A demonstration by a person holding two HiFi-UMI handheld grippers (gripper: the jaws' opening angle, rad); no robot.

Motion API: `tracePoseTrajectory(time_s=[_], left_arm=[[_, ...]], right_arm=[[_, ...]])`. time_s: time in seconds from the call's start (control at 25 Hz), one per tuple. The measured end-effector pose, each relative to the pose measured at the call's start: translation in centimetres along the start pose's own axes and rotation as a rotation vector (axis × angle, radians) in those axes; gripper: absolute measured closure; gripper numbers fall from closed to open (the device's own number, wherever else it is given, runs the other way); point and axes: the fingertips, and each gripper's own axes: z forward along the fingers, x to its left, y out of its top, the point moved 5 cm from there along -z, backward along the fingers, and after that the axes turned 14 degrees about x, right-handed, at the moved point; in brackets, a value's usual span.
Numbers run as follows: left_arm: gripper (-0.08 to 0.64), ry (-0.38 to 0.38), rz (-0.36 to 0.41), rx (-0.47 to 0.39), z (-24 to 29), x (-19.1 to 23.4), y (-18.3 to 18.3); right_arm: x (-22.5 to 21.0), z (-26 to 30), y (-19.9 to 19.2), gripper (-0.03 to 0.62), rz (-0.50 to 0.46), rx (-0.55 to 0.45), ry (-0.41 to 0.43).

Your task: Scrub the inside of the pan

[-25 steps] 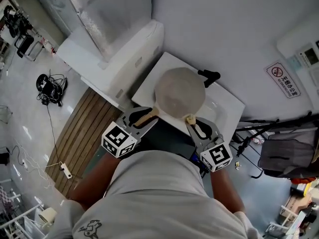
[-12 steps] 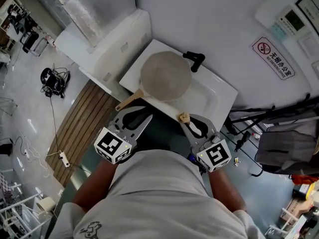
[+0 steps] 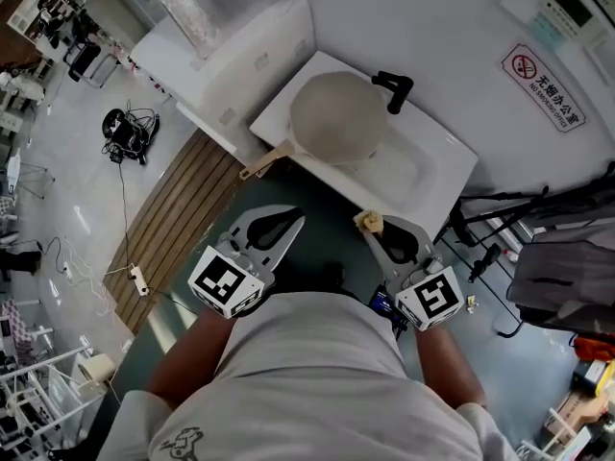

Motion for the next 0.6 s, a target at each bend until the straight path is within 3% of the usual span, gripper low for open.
tracePoseTrajectory(time_s=[0.28,0.6], left_arm=[[0.561,-0.032,0.015,-0.017,-3.2,-0.4,-1.2],[0.561,-0.093,0.043,-0.036,-10.2,0.6,-2.6]], right_arm=[[3.4,-0.8,0.2,0.517,0.023,-0.011,-0.044],[9.7,-1.2,1.7,0.517,0.053,-0.007,-0.098]])
